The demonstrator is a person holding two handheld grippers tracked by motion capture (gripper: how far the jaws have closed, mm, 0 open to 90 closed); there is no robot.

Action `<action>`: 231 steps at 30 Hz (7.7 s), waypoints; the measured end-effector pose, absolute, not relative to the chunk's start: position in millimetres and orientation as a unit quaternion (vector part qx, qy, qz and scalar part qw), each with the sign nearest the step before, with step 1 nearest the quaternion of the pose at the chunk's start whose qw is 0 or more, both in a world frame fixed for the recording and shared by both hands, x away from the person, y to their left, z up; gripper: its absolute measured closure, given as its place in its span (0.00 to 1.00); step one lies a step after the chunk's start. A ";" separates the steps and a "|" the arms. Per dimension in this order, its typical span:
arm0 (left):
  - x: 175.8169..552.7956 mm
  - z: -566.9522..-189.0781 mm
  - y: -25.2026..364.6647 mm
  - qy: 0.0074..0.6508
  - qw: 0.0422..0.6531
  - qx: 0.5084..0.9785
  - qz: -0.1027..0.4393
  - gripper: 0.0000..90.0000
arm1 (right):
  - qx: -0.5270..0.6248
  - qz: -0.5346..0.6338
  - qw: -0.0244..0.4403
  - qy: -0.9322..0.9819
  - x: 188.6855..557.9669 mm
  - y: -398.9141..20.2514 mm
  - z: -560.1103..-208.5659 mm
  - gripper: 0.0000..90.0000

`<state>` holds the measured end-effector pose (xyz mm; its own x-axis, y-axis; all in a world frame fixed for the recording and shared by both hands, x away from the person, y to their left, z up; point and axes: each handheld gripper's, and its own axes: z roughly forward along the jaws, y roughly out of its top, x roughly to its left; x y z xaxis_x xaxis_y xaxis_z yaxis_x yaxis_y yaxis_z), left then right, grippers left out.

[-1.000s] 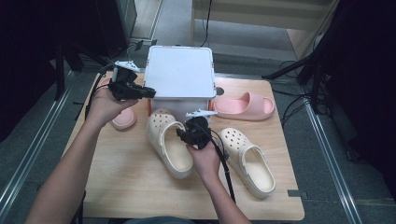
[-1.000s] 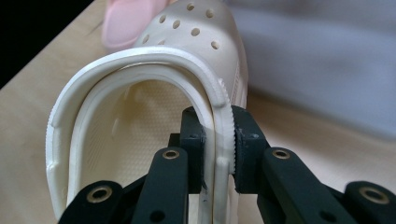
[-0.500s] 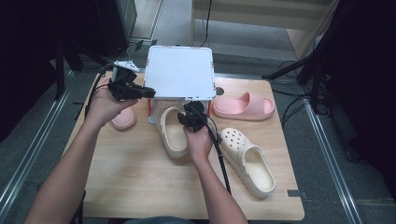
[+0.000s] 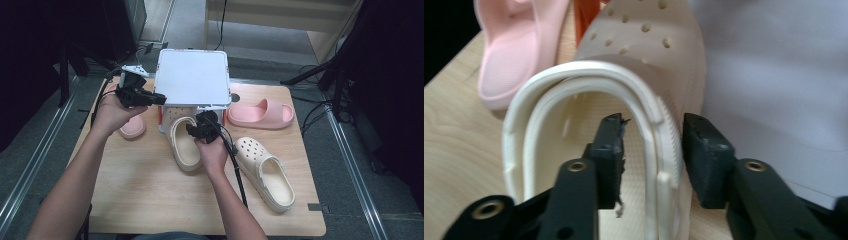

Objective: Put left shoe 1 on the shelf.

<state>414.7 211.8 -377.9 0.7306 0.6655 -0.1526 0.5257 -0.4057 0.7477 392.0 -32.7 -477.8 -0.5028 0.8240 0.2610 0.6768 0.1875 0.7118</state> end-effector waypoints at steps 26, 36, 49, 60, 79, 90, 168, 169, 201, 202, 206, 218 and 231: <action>416.0 -378.5 214.1 0.362 0.414 0.830 0.088 0.90 | 0.419 0.446 0.063 0.789 297.3 -61.8 -463.2 0.98; 414.3 -377.6 213.6 0.365 0.406 0.832 0.098 0.91 | 0.401 0.424 0.060 0.810 267.6 -53.8 -489.2 1.00; 417.6 -379.3 216.4 0.371 0.410 0.829 0.087 0.90 | 0.399 0.404 0.065 0.820 271.9 -50.1 -504.8 1.00; 417.9 -379.6 215.6 0.367 0.412 0.829 0.091 0.91 | 0.395 0.402 0.059 0.824 274.5 -41.8 -506.6 1.00; 416.9 -379.1 214.0 0.368 0.409 0.830 0.096 0.92 | 0.379 0.385 0.076 0.838 279.1 -44.5 -507.9 1.00; 416.3 -378.5 212.5 0.368 0.405 0.830 0.104 0.97 | 0.378 0.396 0.071 0.834 308.8 -32.5 -499.4 1.00; 378.7 -359.4 208.2 0.358 0.432 0.826 0.050 0.50 | 0.359 0.446 0.072 0.817 280.3 -124.0 -437.5 0.73; 376.9 -360.1 209.0 0.357 0.433 0.826 0.052 0.50 | 0.358 0.446 0.074 0.817 278.9 -127.7 -436.9 0.73; 345.1 -395.1 194.9 0.367 0.420 0.826 0.082 0.48 | 0.480 0.425 0.119 0.758 261.0 -250.6 -455.0 0.67; 345.4 -395.6 193.7 0.365 0.422 0.826 0.080 0.48 | 0.482 0.423 0.120 0.758 260.3 -251.1 -455.4 0.66; 348.0 -399.2 185.8 0.356 0.420 0.831 0.078 0.48 | 0.485 0.413 0.119 0.762 257.6 -249.0 -458.7 0.66; 354.8 -403.5 171.9 0.343 0.424 0.836 0.065 0.48 | 0.507 0.387 0.101 0.764 255.5 -246.2 -472.4 0.64; 357.5 -408.3 166.6 0.336 0.412 0.845 0.059 0.48 | 0.511 0.360 0.078 0.777 282.1 -224.4 -488.0 0.86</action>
<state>357.5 166.6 -408.3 0.7666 0.6171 -0.1773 0.5198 -0.4344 0.7356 282.1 -224.4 -488.0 -0.4663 0.8496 0.2463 0.7372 0.2194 0.6391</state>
